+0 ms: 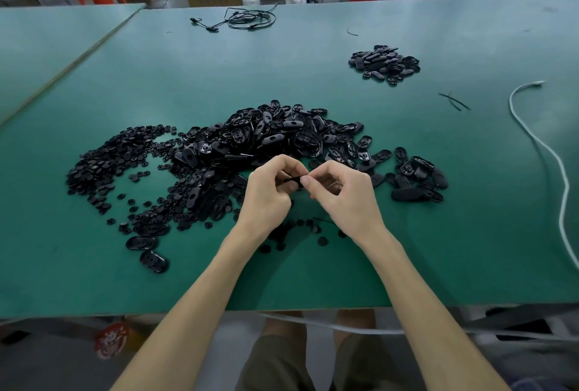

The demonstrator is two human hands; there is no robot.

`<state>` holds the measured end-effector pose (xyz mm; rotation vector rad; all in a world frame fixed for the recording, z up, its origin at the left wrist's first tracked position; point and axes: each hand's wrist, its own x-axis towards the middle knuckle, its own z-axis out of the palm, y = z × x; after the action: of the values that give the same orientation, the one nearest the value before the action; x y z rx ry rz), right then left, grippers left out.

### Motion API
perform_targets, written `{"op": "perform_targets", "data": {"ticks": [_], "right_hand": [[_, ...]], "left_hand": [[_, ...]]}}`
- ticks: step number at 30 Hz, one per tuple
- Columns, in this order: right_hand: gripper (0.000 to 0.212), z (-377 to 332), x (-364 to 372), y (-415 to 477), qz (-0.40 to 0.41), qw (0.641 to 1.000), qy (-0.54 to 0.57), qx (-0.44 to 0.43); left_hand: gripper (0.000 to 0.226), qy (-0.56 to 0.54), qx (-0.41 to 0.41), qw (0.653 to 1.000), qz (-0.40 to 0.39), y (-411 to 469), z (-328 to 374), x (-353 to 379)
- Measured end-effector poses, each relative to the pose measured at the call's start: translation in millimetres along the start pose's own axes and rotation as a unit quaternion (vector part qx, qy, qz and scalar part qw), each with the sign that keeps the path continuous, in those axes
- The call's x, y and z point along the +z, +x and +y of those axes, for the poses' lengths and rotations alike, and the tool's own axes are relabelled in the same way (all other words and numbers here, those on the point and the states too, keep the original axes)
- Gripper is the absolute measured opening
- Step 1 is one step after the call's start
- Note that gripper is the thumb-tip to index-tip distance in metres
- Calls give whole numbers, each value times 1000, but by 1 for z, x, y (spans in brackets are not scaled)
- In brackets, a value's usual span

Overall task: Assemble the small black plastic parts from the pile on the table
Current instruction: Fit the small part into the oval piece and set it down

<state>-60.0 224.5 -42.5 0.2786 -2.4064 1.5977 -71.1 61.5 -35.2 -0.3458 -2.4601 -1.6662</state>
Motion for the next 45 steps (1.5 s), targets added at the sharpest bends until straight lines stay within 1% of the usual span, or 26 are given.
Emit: {"op": "perform_targets", "data": {"ticks": [3,5,8,16,19,21,23,26,28,29,30,32,34,35,37,38,40,43,45], "right_hand": [[9,-1,-1,0,28,1000,7,-1],[9,-2,-2,0,37,999,9,-1],[9,-3,-2,-1,38,999,5,2],[8,-3,-1,0,35,999,-6,-1],[8,-2,0,0,39,999,-5,0],[7,-3,-1,0,46,999,-2,1],[7,-4,-1,0,64,998,5,0],[7,-6,-3,0,132,991,-3,6],[7,-4,-8,1,211,977,20,36],[5,-2,-11,2,257,963,52,60],[2,0,-15,4,302,945,94,89],[6,3,-23,5,375,898,180,144],[10,5,-30,8,423,859,234,170],[9,7,-33,8,438,848,243,173],[8,9,-35,9,455,837,249,172],[8,10,-35,9,456,837,246,174],[11,9,-33,9,449,849,221,172],[17,2,-29,7,422,883,158,133],[17,-3,-26,3,394,905,117,108]], "left_hand": [[49,-8,14,1000,11,1,-1,-2],[47,-20,23,1000,4,2,0,-2],[47,-28,23,999,-7,1,2,-3],[44,-26,10,1000,-9,0,2,-3],[40,-24,7,1000,-9,0,2,-2],[32,-30,15,999,1,0,2,-2],[25,-30,30,999,12,0,3,-1],[28,-9,48,998,36,1,4,-1],[31,18,41,997,64,1,3,-2],[32,35,31,996,77,1,2,-3],[33,53,19,995,85,2,1,-5],[35,103,4,992,79,3,-2,-5],[31,169,-1,984,60,4,-3,-2],[30,195,-2,979,55,4,-3,0],[30,218,-3,975,52,4,-4,2],[30,220,-3,974,53,3,-4,2],[31,225,7,973,46,3,-3,1],[35,269,40,962,18,2,-3,2],[33,303,54,952,3,2,-5,4]]}}
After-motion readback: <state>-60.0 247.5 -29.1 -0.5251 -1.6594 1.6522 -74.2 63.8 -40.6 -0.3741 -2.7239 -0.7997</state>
